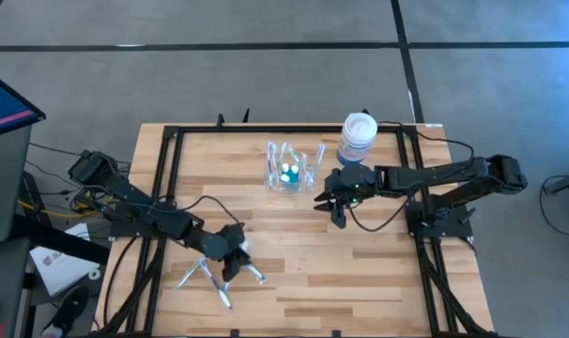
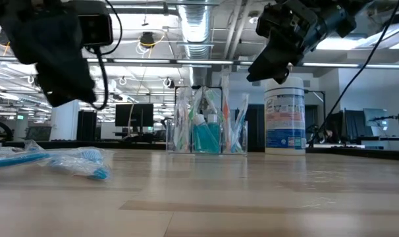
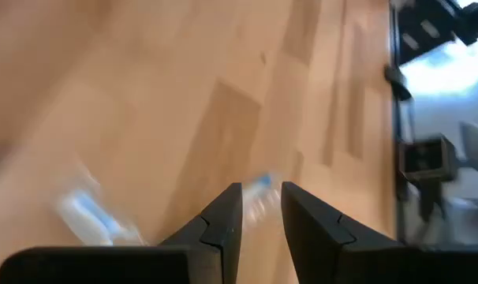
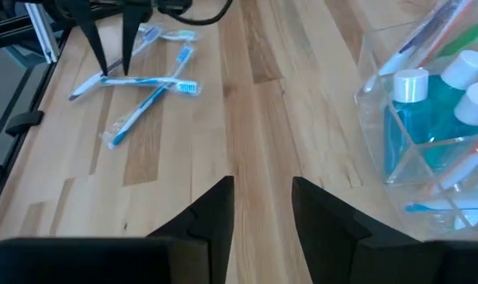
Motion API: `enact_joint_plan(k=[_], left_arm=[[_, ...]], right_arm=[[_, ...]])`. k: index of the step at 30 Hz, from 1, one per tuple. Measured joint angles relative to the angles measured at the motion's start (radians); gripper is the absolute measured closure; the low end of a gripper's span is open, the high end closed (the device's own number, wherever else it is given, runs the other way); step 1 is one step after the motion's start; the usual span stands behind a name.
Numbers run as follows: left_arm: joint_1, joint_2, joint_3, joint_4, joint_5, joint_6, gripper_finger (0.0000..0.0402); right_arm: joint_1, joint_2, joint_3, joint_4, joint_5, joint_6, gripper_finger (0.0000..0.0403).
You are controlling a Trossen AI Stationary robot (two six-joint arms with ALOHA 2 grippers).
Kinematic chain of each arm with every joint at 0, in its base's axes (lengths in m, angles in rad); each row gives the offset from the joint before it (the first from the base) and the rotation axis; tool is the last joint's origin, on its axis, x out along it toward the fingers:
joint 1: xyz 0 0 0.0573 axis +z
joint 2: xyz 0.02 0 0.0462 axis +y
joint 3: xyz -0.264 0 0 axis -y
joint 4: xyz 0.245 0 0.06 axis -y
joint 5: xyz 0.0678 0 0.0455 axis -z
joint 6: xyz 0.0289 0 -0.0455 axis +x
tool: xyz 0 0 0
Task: Pick & Place toothbrushing station
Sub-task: Put the top blue toothbrush into the transparent organizer
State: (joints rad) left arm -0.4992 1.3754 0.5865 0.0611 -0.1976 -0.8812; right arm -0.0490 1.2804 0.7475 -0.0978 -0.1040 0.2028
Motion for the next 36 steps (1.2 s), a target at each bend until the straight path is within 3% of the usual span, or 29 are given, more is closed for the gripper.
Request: enact_joint_plan(k=[6,13,36], left_arm=[[0.000,0.000,0.000,-0.094,0.114,-0.127,0.0315],[0.000,0.000,0.000,-0.223,0.154,-0.267,0.0315],[0.000,0.124,0.000,-0.186,0.171,-0.331,0.0315]], right_arm=[[0.000,0.000,0.000,0.000,0.000,0.000,0.0283],[0.000,0.000,0.000,0.000,0.000,0.000,0.0283],[0.000,0.000,0.000,0.005,0.001,0.000,0.0283]])
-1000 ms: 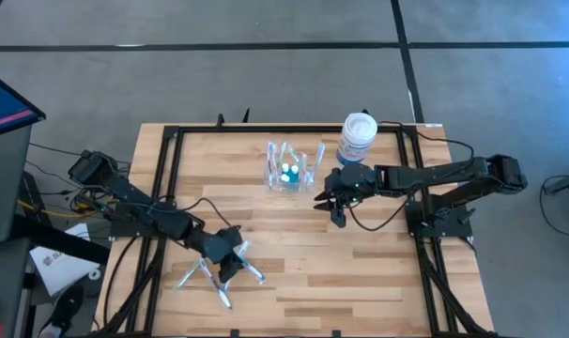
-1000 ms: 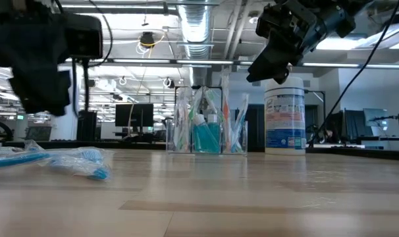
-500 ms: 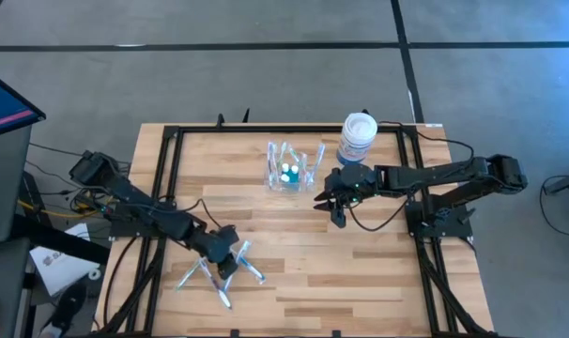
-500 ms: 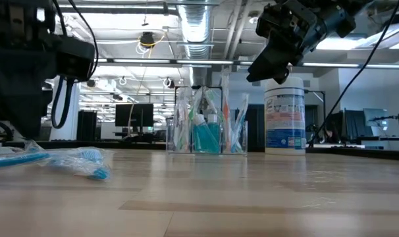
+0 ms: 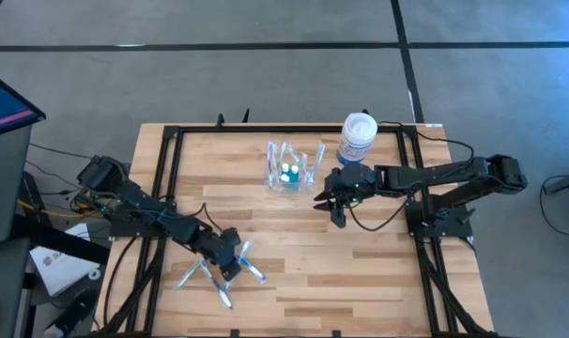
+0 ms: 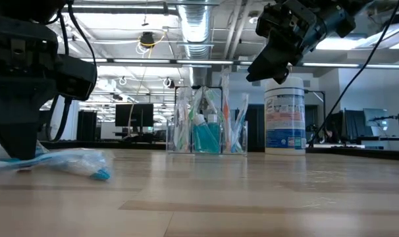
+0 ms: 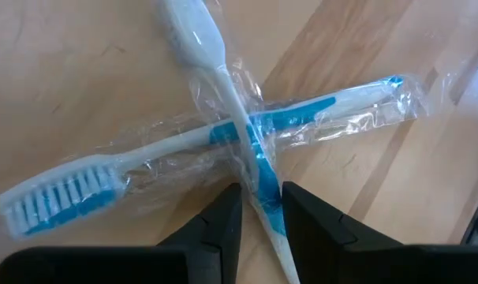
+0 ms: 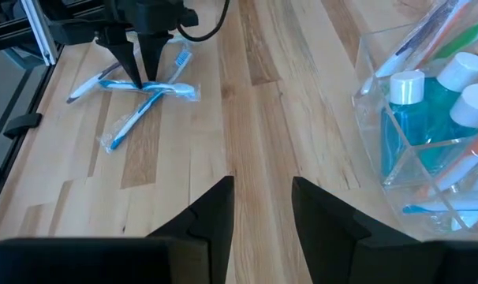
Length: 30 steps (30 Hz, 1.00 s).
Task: Pick & Place toothbrushing station
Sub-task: Put the top blue toothbrush into the transparent organizer
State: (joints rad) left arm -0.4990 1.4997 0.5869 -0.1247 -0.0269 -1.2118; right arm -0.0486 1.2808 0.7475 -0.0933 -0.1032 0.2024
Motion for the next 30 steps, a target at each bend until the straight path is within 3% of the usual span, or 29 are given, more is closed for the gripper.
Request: enact_joint_plan(k=[9,16,30], left_arm=[[0.000,0.007,0.000,0.017,-0.029,0.003,0.0322],[0.000,0.008,0.000,0.021,-0.037,0.002,0.0391],[0.000,-0.049,0.000,0.037,-0.113,0.052,0.0400]], right_arm=[[0.000,0.000,0.000,0.003,0.000,0.000,0.0283],[0.000,0.000,0.000,0.004,0.000,0.000,0.0283],[0.000,0.000,0.000,0.003,0.000,0.000,0.0283]])
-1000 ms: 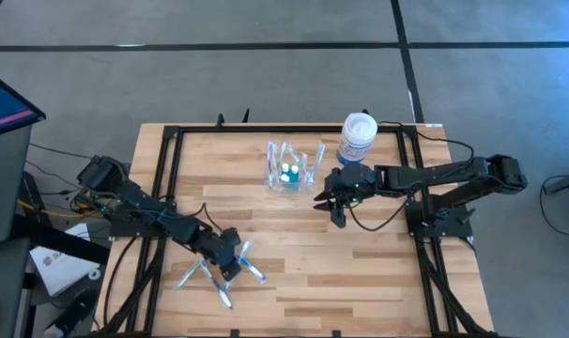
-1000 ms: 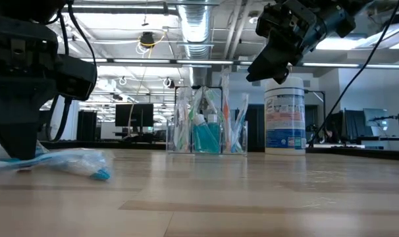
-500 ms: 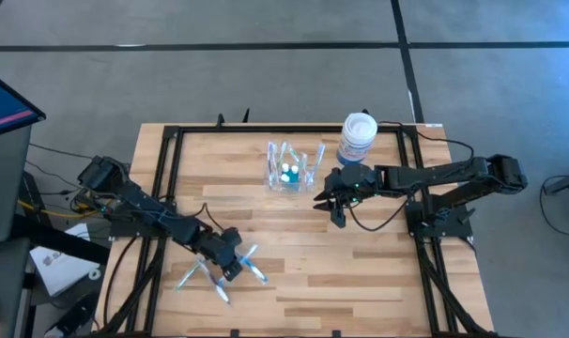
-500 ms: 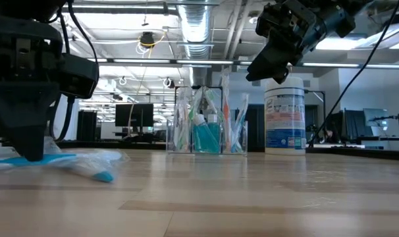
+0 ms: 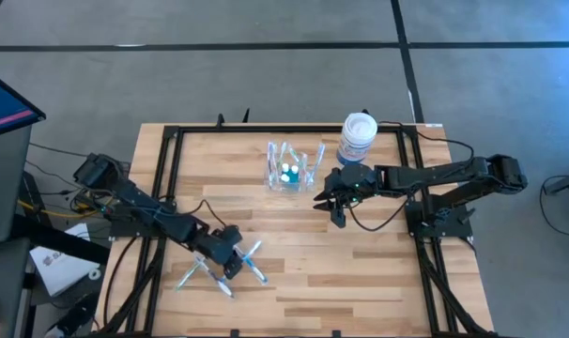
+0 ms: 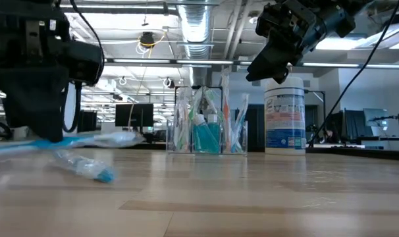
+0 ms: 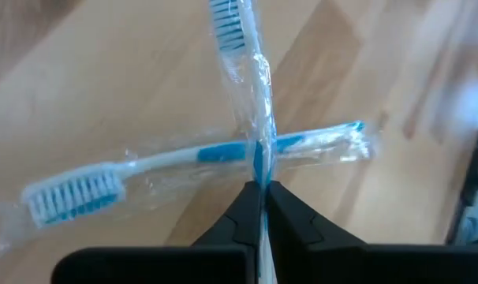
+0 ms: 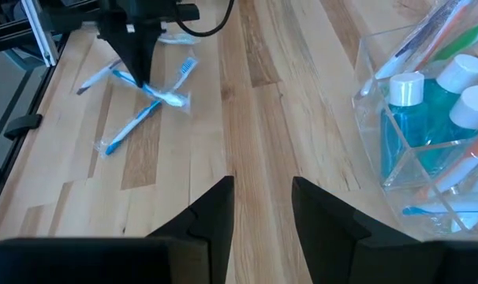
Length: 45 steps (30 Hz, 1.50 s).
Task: Pick & Place toothbrushing station
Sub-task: Put the top blue toothbrush into the transparent organizer
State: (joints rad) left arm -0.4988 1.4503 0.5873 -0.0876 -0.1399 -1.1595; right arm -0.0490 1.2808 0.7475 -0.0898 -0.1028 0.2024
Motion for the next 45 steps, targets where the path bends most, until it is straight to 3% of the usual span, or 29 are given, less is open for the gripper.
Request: enact_joint_plan(k=[8,23,33,45], left_arm=[[0.000,-0.119,0.000,0.002,-0.087,0.079,0.0401],[0.001,-0.270,0.001,0.119,-0.413,0.402,0.0400],[0.018,-0.257,0.002,0.380,-0.577,0.709,0.0400],[0.064,-0.242,0.002,0.534,-0.620,0.878,0.0398]], right_arm=[[0.000,0.000,0.000,0.000,0.000,0.000,0.0283],[0.003,0.002,0.000,0.096,0.000,0.000,0.0283],[0.010,0.137,0.000,0.428,-0.002,0.042,0.0283],[0.027,0.214,0.001,0.766,-0.055,0.042,0.0283]])
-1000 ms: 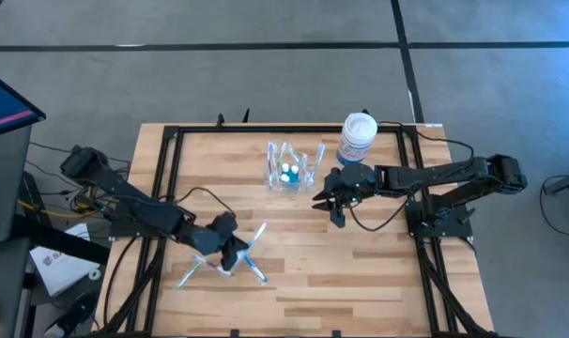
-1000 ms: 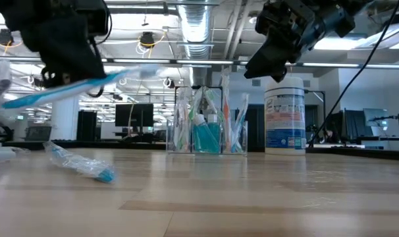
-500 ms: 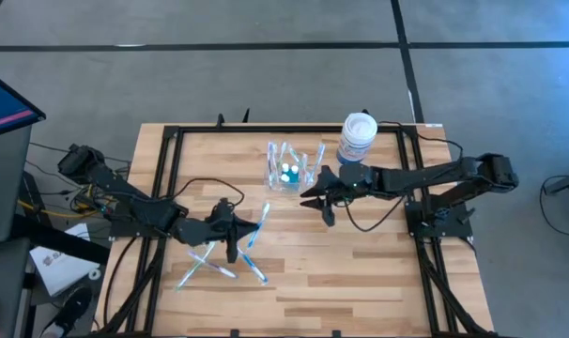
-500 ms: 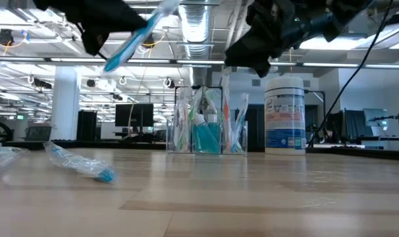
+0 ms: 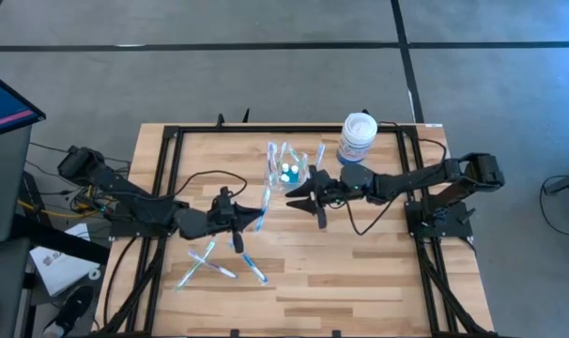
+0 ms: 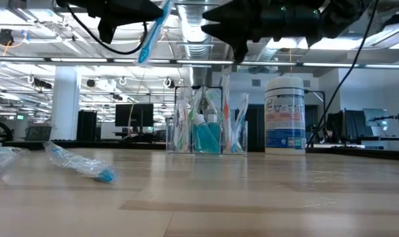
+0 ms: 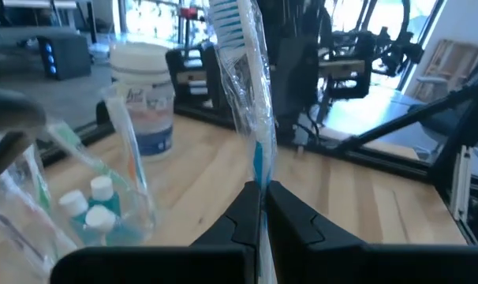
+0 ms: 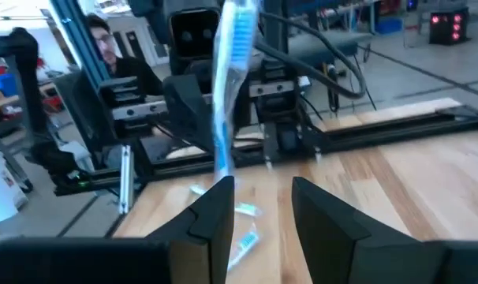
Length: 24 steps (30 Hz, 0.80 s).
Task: Pick & Place toothbrushing station
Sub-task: Put the top blue toothbrush into the transparent organizer
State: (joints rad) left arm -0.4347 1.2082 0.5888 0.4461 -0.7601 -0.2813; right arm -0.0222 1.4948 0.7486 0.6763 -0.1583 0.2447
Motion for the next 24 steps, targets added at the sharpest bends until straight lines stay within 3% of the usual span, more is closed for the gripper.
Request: enact_joint_plan(k=[14,24], left_arm=[[0.074,0.202,0.000,0.328,0.056,0.084,0.0397],[0.100,0.249,0.000,0.411,0.104,0.083,0.0396]], right_arm=[[0.043,-0.003,0.000,0.060,-0.001,-0.035,0.0283],[0.041,-0.003,0.000,0.066,0.000,-0.039,0.0283]])
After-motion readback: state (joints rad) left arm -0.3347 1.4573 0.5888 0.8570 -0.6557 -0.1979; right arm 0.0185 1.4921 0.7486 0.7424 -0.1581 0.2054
